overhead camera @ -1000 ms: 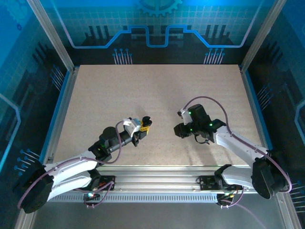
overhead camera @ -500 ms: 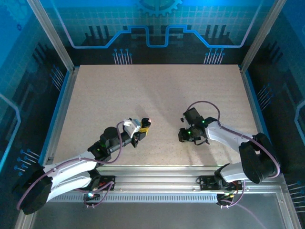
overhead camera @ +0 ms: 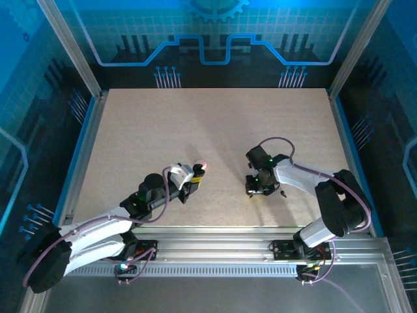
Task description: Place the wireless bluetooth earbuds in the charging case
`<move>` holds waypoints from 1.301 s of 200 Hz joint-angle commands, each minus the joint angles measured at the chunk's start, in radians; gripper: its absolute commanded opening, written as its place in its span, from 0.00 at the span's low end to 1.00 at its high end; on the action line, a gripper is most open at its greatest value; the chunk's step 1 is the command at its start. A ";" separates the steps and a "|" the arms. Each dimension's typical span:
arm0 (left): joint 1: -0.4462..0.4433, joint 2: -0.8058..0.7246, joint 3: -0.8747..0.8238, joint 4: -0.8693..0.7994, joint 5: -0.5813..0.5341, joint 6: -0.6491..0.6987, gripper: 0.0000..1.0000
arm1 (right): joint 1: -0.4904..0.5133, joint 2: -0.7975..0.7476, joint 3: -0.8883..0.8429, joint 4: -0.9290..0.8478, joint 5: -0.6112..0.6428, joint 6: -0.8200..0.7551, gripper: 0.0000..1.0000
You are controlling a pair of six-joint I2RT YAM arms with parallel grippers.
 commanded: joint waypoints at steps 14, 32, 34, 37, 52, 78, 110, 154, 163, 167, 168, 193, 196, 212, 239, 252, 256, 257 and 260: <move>0.003 -0.008 0.060 -0.043 -0.007 0.039 0.18 | 0.007 0.015 0.059 -0.070 0.013 0.036 0.32; 0.005 -0.009 0.068 -0.054 -0.004 0.039 0.18 | -0.004 0.016 0.109 -0.120 0.039 0.104 0.35; 0.005 -0.009 0.069 -0.054 -0.004 0.039 0.18 | -0.005 0.016 0.113 -0.124 0.039 0.112 0.35; 0.005 -0.008 0.070 -0.055 -0.004 0.039 0.18 | -0.005 0.014 0.119 -0.130 0.041 0.125 0.36; 0.007 -0.006 0.076 -0.063 -0.003 0.038 0.18 | -0.007 0.005 0.137 -0.150 0.045 0.204 0.37; 0.008 -0.002 0.090 -0.074 0.000 0.033 0.18 | -0.034 -0.001 0.150 -0.177 0.006 0.358 0.40; 0.008 0.009 0.101 -0.076 0.007 0.021 0.18 | -0.042 -0.030 0.119 -0.160 -0.006 0.572 0.42; 0.009 0.039 0.109 -0.058 0.019 0.012 0.19 | -0.045 -0.052 0.078 -0.140 0.002 0.697 0.41; 0.009 0.044 0.109 -0.054 0.022 0.010 0.19 | -0.044 -0.048 0.073 -0.138 -0.008 0.707 0.41; 0.010 0.044 0.109 -0.052 0.024 0.009 0.19 | -0.044 -0.048 0.073 -0.137 -0.011 0.711 0.41; 0.009 0.045 0.109 -0.052 0.024 0.009 0.19 | -0.044 -0.048 0.073 -0.137 -0.011 0.711 0.41; 0.010 0.050 0.106 -0.041 0.026 0.001 0.19 | -0.044 -0.033 0.039 -0.114 -0.038 0.713 0.40; 0.010 0.050 0.106 -0.041 0.026 0.001 0.19 | -0.043 -0.028 0.038 -0.112 -0.041 0.712 0.40; 0.010 0.050 0.105 -0.039 0.026 0.001 0.19 | -0.039 -0.009 0.034 -0.099 -0.051 0.711 0.39; 0.010 0.048 0.103 -0.035 0.025 0.001 0.19 | -0.031 0.011 0.034 -0.088 -0.050 0.707 0.38; 0.010 0.047 0.104 -0.035 0.027 -0.001 0.19 | -0.030 0.021 0.037 -0.085 -0.050 0.704 0.38; 0.010 0.048 0.103 -0.035 0.028 0.000 0.19 | -0.028 0.023 0.037 -0.082 -0.049 0.703 0.37; 0.010 0.048 0.103 -0.036 0.028 0.000 0.19 | -0.028 0.024 0.037 -0.082 -0.050 0.703 0.37; 0.010 0.046 0.103 -0.036 0.028 -0.001 0.19 | -0.028 0.026 0.037 -0.081 -0.049 0.703 0.37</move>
